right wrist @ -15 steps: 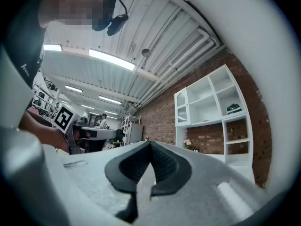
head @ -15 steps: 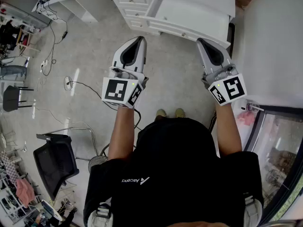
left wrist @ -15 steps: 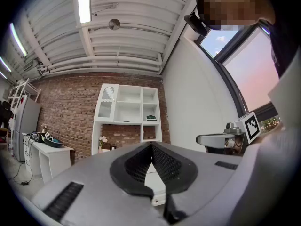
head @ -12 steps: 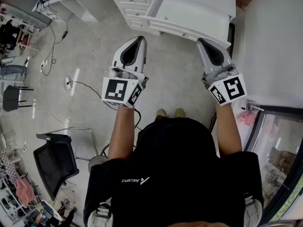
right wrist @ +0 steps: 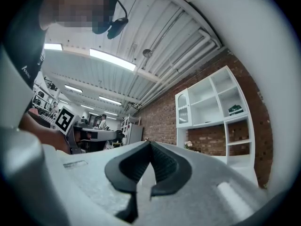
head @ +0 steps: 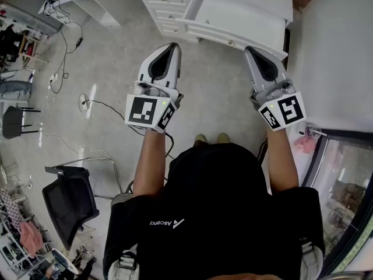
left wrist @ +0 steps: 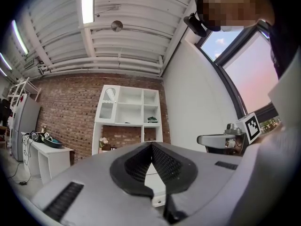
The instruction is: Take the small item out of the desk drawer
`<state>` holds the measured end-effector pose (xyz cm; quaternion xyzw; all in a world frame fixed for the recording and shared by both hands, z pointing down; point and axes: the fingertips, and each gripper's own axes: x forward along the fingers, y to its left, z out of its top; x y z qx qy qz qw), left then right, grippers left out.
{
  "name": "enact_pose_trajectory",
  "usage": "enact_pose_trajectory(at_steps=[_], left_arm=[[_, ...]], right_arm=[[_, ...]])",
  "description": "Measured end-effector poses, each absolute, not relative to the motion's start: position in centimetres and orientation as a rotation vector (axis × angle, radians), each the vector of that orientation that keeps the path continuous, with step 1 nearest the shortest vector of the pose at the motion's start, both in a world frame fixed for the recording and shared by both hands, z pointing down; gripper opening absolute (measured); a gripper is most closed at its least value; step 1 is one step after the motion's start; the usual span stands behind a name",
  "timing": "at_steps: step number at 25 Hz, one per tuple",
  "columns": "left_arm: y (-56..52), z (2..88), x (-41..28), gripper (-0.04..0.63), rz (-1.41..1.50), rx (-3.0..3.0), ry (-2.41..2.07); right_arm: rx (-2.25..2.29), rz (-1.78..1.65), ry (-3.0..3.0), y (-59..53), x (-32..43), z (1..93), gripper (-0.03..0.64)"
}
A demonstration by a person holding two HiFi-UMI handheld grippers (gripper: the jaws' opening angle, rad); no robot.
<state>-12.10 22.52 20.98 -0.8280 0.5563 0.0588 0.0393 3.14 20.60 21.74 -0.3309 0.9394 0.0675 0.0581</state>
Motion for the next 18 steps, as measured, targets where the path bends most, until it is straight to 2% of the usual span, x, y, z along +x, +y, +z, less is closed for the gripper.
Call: enact_pose_trajectory(at_steps=[10, 18], left_arm=[[21.6, 20.7, -16.7, 0.008, 0.209, -2.552, 1.676], [17.7, 21.4, -18.7, 0.118, 0.149, -2.577, 1.655]], right_arm=[[-1.055, 0.235, 2.847, 20.8, -0.8, 21.8, -0.001], [-1.08, 0.235, 2.867, 18.5, -3.0, 22.5, 0.0]])
